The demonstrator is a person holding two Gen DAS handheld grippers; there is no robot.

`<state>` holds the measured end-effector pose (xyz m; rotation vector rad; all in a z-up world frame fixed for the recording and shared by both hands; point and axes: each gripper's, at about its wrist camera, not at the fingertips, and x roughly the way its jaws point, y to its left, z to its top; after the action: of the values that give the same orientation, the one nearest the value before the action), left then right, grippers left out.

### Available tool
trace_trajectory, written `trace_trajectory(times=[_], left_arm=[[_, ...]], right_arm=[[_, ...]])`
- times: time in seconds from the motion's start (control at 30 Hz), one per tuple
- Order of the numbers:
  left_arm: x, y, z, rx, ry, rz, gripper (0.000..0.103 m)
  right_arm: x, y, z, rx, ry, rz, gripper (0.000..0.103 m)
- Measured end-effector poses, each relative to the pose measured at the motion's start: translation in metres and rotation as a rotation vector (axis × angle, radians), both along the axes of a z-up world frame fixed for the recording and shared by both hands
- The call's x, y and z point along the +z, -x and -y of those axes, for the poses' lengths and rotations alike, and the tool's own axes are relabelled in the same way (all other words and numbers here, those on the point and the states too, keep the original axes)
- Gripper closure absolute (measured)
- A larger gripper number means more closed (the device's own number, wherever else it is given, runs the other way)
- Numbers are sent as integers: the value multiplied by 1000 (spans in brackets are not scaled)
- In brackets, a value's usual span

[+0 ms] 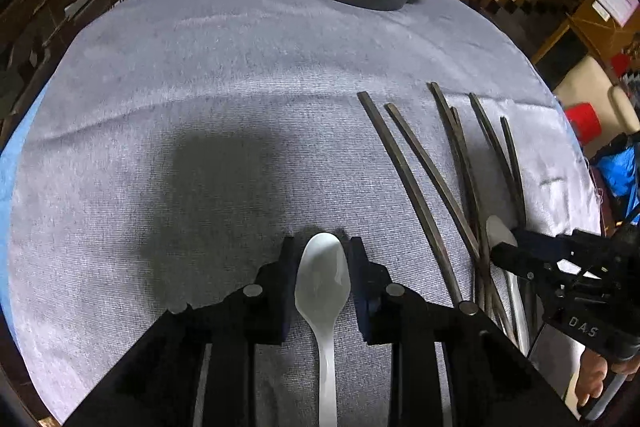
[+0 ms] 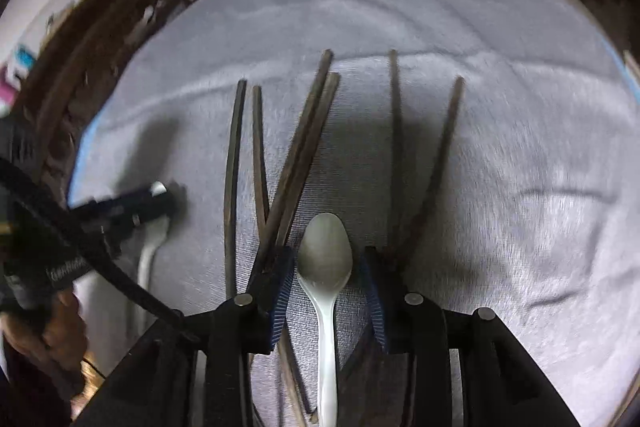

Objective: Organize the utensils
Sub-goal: 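Lift both white spoons and carry them over the metal cup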

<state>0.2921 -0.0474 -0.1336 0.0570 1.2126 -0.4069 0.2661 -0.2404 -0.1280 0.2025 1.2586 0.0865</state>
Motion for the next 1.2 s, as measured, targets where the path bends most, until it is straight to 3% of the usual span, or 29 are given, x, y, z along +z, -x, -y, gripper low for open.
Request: trace_trajectory(times=[0.1, 0.27, 0.47, 0.73, 0.97, 1.2], left_arm=[[2, 3, -1, 16, -4, 9, 78], [25, 25, -17, 62, 48, 44, 78], [84, 72, -29, 95, 116, 194, 78], [153, 131, -21, 89, 138, 366, 78], [195, 174, -24, 77, 225, 427, 78], [201, 207, -29, 96, 338, 425, 78]], right_arm=[[3, -1, -10, 35, 56, 18, 73], [18, 18, 2, -25, -57, 118, 73], [55, 70, 36, -86, -230, 341, 73], [108, 130, 46, -150, -289, 562, 73], [152, 178, 27, -112, -330, 748, 73], [147, 213, -10, -70, -331, 903, 73]])
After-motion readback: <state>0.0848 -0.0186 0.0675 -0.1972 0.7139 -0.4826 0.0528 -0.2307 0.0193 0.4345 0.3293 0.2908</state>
